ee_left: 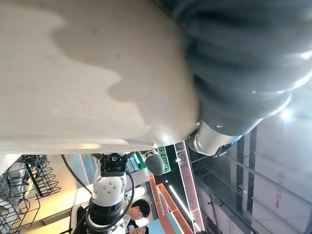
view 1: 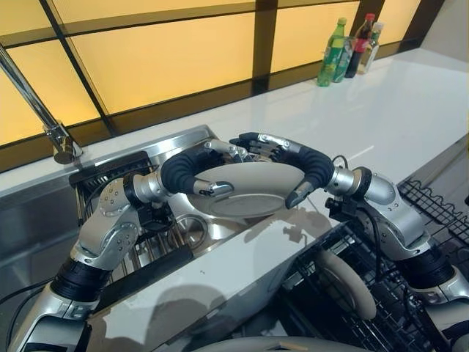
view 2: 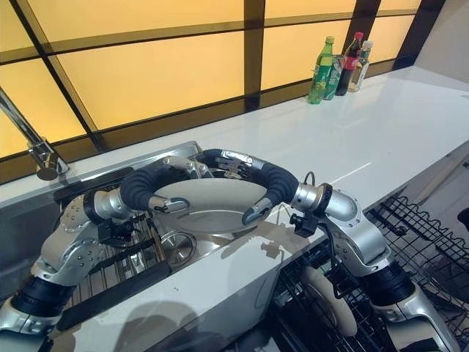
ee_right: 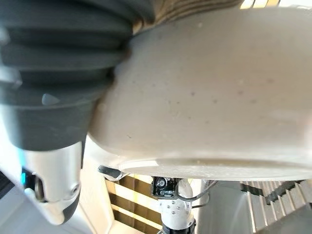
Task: Pick up plates and place into dishwasher.
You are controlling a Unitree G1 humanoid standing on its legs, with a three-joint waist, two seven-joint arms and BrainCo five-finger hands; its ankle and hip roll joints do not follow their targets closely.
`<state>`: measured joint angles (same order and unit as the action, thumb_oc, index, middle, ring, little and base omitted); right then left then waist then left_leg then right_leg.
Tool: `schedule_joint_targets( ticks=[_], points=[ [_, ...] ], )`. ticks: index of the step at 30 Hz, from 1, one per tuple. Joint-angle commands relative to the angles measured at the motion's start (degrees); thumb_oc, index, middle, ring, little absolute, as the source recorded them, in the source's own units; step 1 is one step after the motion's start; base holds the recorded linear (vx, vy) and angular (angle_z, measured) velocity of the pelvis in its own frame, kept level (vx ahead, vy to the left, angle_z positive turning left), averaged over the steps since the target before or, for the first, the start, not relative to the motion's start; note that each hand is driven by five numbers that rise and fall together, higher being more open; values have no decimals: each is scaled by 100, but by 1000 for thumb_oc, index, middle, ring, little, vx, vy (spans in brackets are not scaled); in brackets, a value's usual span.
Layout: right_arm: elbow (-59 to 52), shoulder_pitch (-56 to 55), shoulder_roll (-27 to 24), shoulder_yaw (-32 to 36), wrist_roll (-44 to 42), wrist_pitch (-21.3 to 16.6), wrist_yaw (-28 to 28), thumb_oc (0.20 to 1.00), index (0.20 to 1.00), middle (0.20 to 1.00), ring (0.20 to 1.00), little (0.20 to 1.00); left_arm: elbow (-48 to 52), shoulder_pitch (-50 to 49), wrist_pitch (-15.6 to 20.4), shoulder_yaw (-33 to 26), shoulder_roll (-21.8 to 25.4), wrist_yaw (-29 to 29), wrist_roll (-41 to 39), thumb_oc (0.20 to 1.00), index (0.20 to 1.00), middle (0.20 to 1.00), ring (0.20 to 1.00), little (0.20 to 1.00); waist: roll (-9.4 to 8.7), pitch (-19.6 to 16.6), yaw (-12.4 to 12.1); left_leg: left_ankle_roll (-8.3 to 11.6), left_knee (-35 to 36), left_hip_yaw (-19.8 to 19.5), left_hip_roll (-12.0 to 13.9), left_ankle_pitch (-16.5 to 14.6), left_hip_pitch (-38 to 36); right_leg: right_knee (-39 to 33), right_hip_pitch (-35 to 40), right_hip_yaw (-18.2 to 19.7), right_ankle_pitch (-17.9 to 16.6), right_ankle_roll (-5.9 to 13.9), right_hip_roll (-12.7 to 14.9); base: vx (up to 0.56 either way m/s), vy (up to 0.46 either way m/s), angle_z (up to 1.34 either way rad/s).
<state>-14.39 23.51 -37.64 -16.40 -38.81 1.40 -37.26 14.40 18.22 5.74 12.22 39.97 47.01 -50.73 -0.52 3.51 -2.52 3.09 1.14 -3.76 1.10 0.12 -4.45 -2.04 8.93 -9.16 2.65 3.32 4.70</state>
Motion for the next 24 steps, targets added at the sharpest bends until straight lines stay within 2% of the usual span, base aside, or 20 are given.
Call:
schedule_joint_targets(
  ticks=[1,5,9,15,24],
  points=[
    [-23,-271,-175,-158,557,9,-55,1000,1000,1000,1000,1000,25,193,246,-145,-241,142,-392,200,200,200,200,200,-5,-397,-66,44,25,-56,116,-46,322,791,-426,119,465,91,-24,0,0,0],
    [106,-505,-436,-69,887,25,-78,1000,1000,1000,1000,1000,34,96,388,-222,-172,238,-399,200,200,200,200,200,0,-386,-37,47,32,-33,125,-28,312,800,-420,116,460,81,-23,0,0,0],
    [350,-634,-496,74,892,61,-19,1000,1000,1000,1000,1000,58,74,364,-311,-151,240,-486,200,200,200,200,200,-1,-373,-30,53,51,-32,128,-17,294,814,-412,96,463,78,-23,0,0,0],
    [459,-982,-403,331,858,-101,-6,1000,1000,1000,1000,1000,66,-71,468,-543,-158,284,-511,200,200,200,200,200,3,-363,-21,44,79,-48,113,-3,279,842,-424,86,466,83,-25,0,0,0],
    [514,-1228,-145,414,836,-148,-32,1000,1000,1000,1000,1000,81,-138,500,-763,-198,280,-510,200,200,200,200,200,32,-367,-2,27,66,-33,113,-8,260,902,-423,104,497,90,-34,0,0,0]
  ],
)
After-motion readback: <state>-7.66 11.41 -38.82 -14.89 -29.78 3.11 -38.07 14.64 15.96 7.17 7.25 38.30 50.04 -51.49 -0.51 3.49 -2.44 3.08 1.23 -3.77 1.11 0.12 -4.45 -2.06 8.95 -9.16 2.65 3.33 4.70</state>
